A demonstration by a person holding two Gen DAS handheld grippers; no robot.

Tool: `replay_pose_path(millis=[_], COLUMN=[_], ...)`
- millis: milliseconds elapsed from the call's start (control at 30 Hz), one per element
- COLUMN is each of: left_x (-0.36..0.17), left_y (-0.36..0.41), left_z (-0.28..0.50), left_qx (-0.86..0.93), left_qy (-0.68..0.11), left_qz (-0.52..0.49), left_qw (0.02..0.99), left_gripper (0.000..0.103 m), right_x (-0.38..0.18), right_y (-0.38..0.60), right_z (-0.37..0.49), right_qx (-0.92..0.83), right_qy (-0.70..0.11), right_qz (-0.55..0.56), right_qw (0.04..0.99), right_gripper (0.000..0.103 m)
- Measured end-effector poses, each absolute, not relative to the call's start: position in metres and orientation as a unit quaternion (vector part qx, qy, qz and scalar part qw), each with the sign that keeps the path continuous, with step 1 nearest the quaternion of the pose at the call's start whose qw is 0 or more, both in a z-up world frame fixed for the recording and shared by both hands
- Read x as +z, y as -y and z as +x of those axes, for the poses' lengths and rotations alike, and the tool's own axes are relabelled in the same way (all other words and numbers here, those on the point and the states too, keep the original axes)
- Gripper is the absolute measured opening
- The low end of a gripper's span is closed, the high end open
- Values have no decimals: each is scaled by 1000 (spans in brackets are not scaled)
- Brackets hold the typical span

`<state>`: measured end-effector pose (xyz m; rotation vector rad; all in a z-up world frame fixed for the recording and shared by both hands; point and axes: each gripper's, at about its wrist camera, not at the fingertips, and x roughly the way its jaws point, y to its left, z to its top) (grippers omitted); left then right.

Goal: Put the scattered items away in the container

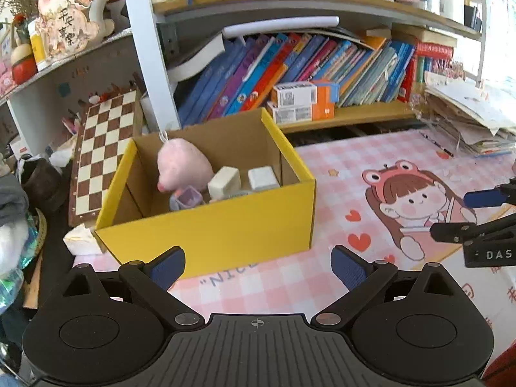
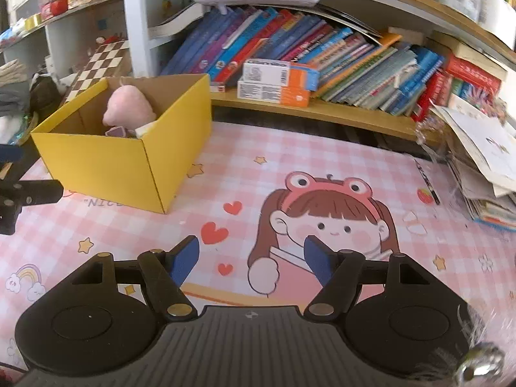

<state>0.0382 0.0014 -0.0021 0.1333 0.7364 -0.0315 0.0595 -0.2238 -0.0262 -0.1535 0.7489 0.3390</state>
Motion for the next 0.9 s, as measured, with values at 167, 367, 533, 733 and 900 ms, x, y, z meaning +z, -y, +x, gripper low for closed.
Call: replay_pose_path(millis=[167, 367, 533, 733, 900], left_x=[-8, -11, -12, -16, -17], left_y=[-2, 2, 4, 7, 6], left_z=[33, 28, 25, 23, 24], left_qx=[-6, -6, -10, -18, -18], left_qy=[-361, -363, -361, -369, -369], left_qz=[49, 68, 54, 55, 51], left_qw=[931, 929, 931, 928, 928], left_gripper=[99, 99, 99, 99, 99], right_x=[-30, -31, -29, -28, -29], right_y=[226, 222, 223, 224, 228], right_z=[49, 43, 40, 39, 41], right_qx=[149, 148, 144, 140, 145], right_qy=[-358, -349, -342, -339, -338], right_qz=[-75, -81, -79, -75, -77], right_qw=[919, 922, 925, 927, 927], right_gripper=[70, 71, 72, 73, 73])
